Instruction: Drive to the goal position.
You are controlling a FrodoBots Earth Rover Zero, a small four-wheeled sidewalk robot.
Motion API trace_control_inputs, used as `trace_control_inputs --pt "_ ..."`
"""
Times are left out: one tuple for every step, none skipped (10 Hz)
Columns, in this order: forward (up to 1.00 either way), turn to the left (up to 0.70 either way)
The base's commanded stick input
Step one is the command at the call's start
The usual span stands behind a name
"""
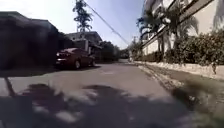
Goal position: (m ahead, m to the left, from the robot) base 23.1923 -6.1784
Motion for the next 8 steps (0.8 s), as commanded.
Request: trace_control_inputs --pt "1.0 0.0" --pt "1.0 0.0" --pt "1.0 0.0" --pt "1.0 0.0" --pt "1.0 0.0" --pt "1.0 0.0" --pt "1.0 -0.34" --pt "1.0 -0.36"
